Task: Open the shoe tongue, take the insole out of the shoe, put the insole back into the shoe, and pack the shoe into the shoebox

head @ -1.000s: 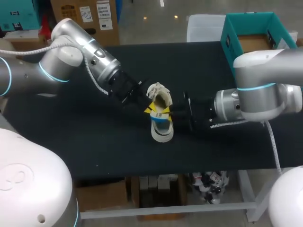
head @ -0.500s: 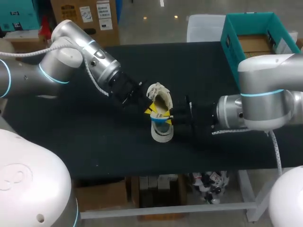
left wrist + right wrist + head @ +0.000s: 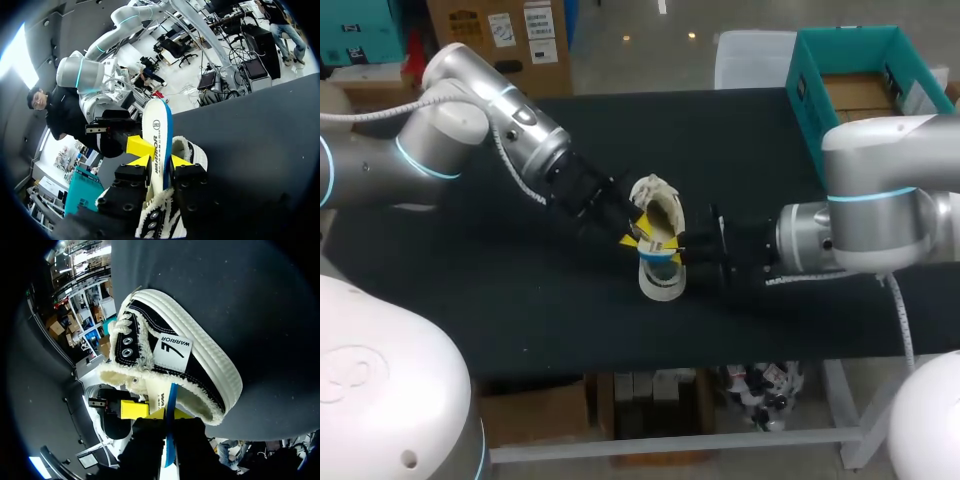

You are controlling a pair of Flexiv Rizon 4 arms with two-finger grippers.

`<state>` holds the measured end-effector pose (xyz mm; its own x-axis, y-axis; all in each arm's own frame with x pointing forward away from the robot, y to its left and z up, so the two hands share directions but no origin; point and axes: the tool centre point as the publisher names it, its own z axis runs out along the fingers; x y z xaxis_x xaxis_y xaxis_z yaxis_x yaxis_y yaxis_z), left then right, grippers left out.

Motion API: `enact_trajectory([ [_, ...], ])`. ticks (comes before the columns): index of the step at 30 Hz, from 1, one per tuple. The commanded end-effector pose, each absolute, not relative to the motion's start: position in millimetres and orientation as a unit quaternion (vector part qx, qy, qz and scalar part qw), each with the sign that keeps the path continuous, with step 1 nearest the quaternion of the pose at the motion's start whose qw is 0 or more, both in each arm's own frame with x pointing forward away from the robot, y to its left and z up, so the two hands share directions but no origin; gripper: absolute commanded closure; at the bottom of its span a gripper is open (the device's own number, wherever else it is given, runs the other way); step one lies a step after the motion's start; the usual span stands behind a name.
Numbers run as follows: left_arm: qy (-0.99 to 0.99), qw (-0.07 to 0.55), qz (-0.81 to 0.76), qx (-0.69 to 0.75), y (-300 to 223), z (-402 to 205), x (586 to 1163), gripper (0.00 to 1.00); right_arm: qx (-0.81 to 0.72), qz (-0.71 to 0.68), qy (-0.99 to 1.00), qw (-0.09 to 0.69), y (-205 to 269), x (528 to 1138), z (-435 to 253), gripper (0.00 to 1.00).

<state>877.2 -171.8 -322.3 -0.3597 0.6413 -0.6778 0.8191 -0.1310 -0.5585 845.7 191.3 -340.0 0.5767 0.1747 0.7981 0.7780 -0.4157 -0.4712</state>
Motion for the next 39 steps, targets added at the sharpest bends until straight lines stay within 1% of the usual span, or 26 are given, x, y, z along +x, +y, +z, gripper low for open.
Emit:
enact_trajectory([
  [1, 0.656, 0.093, -0.499, 0.559, -171.9, -318.3, 873.1, 1.0, -0.768, -0.341, -0.31, 0.444, 193.6, 847.6, -342.7, 1.0],
  [10, 0.654, 0.09, -0.488, 0.571, -182.0, -317.2, 874.6, 1.0, -0.769, -0.34, -0.322, 0.435, 191.9, 854.5, -340.4, 1.0],
  [23, 0.678, 0.075, -0.48, 0.552, -177.6, -339.0, 891.8, 1.0, -0.775, -0.309, -0.363, 0.414, 194.6, 885.0, -353.0, 1.0],
  [32, 0.684, 0.073, -0.481, 0.544, -177.6, -343.8, 896.2, 1.0, -0.786, -0.297, -0.346, 0.417, 189.1, 880.3, -359.3, 1.0],
  [33, 0.684, 0.073, -0.481, 0.544, -177.5, -343.3, 895.9, 1.0, -0.786, -0.302, -0.344, 0.416, 188.3, 877.4, -357.2, 0.91],
  [34, 0.683, 0.074, -0.482, 0.544, -177.2, -342.6, 895.4, 1.0, -0.788, -0.304, -0.343, 0.412, 187.7, 874.4, -354.6, 0.77],
  [35, 0.682, 0.074, -0.483, 0.544, -177.0, -342.1, 895.0, 1.0, -0.789, -0.306, -0.342, 0.409, 187.2, 870.9, -351.8, 0.69],
  [36, 0.682, 0.075, -0.483, 0.544, -176.9, -341.6, 894.6, 1.0, -0.789, -0.31, -0.341, 0.407, 186.5, 866.5, -347.9, 0.63],
  [37, 0.682, 0.075, -0.483, 0.544, -176.8, -341.5, 894.4, 1.0, -0.791, -0.311, -0.339, 0.403, 186.2, 863.8, -346.3, 0.6],
  [39, 0.681, 0.076, -0.484, 0.543, -176.5, -341.0, 893.5, 1.0, -0.789, -0.32, -0.337, 0.402, 184.8, 855.7, -340.4, 0.59],
])
